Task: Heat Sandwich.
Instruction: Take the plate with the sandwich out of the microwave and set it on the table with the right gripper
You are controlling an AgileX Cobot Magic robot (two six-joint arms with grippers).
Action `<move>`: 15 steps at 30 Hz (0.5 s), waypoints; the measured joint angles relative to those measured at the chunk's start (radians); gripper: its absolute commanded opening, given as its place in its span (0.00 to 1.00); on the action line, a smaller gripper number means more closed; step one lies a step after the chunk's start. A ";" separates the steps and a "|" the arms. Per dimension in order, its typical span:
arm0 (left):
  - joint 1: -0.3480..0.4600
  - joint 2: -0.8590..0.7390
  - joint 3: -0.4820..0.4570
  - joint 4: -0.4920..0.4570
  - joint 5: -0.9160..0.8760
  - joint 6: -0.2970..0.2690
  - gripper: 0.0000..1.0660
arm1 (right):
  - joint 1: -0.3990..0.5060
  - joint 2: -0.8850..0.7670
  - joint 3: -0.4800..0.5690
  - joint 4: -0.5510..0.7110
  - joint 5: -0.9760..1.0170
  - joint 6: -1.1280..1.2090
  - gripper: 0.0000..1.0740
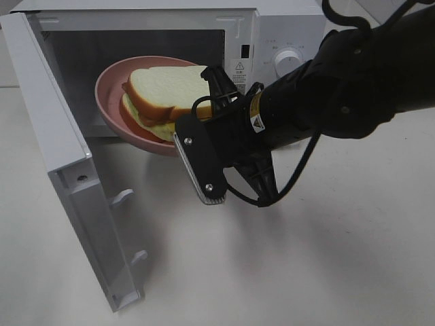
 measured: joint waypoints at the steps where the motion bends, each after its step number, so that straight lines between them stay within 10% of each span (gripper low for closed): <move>1: 0.000 0.000 0.000 0.000 0.000 0.000 0.97 | 0.004 -0.007 0.009 -0.013 0.001 -0.006 0.01; 15: 0.000 0.000 0.000 0.000 0.000 0.000 0.97 | 0.012 -0.138 0.151 -0.101 0.056 -0.012 0.02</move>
